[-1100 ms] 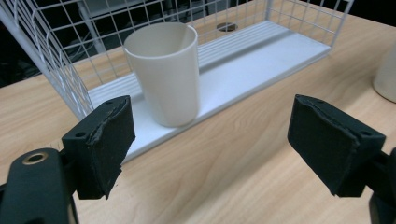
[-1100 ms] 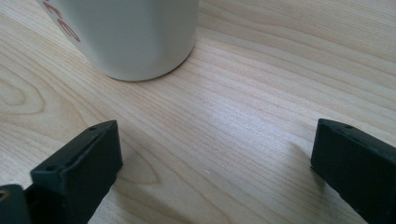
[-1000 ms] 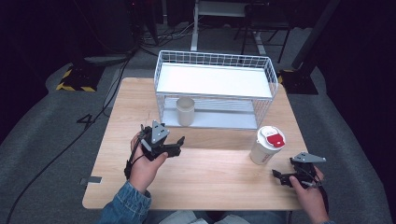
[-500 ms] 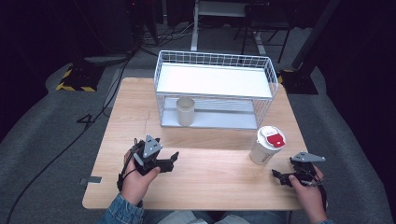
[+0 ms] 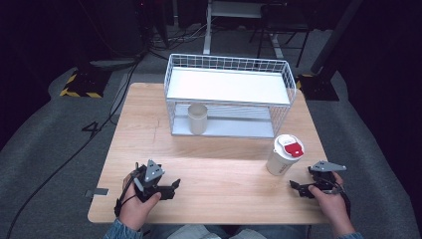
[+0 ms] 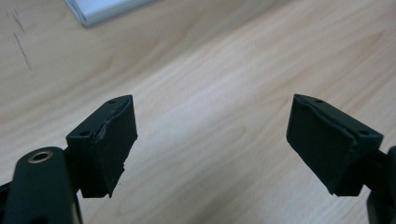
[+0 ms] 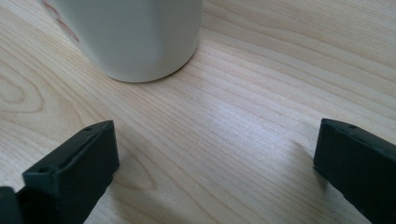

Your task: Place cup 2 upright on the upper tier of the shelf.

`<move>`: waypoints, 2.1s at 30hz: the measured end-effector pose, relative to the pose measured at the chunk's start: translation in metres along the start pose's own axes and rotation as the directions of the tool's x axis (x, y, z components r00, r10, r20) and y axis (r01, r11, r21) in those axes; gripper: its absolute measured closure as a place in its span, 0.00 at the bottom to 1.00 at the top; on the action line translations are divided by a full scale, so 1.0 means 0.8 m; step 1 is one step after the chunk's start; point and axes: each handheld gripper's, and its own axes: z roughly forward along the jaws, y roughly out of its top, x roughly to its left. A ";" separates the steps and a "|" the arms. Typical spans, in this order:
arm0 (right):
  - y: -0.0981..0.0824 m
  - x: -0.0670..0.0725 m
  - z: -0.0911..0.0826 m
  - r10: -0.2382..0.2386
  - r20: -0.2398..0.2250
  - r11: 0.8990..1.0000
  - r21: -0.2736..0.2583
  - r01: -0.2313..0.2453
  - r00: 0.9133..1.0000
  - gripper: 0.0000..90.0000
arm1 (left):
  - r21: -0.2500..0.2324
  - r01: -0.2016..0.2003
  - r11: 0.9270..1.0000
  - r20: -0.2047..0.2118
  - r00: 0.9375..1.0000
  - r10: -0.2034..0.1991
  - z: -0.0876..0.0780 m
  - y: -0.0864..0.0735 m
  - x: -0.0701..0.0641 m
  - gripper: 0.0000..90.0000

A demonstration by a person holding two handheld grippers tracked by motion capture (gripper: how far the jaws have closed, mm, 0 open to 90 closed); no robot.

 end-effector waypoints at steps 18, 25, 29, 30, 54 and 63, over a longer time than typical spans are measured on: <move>0.000 0.001 0.001 -0.009 -0.007 1.000 -0.002 0.009 1.000 0.00 | 0.093 -0.008 0.996 0.002 1.000 0.008 0.023 -0.037 0.014 0.18; 0.000 0.000 0.000 -0.008 -0.009 1.000 -0.004 0.008 1.000 0.01 | 0.101 0.002 0.995 0.010 1.000 -0.003 0.025 -0.035 0.015 0.16; -0.002 -0.001 -0.002 0.018 -0.004 1.000 -0.013 -0.018 1.000 0.01 | 0.101 0.004 0.995 0.010 1.000 -0.005 0.025 -0.035 0.015 0.16; -0.002 -0.002 -0.003 0.031 -0.015 0.999 -0.021 -0.031 0.999 0.00 | 0.101 0.003 0.995 0.009 1.000 -0.004 0.026 -0.034 0.015 0.16; 0.041 0.027 -0.030 -0.049 -0.119 0.934 -0.356 0.003 0.992 0.00 | 0.101 0.002 0.995 0.008 1.000 -0.002 0.026 -0.034 0.015 0.15; 0.047 0.028 -0.017 -0.077 -0.137 0.918 -0.396 0.016 0.988 0.00 | 0.101 0.000 0.995 0.009 1.000 -0.001 0.026 -0.034 0.015 0.15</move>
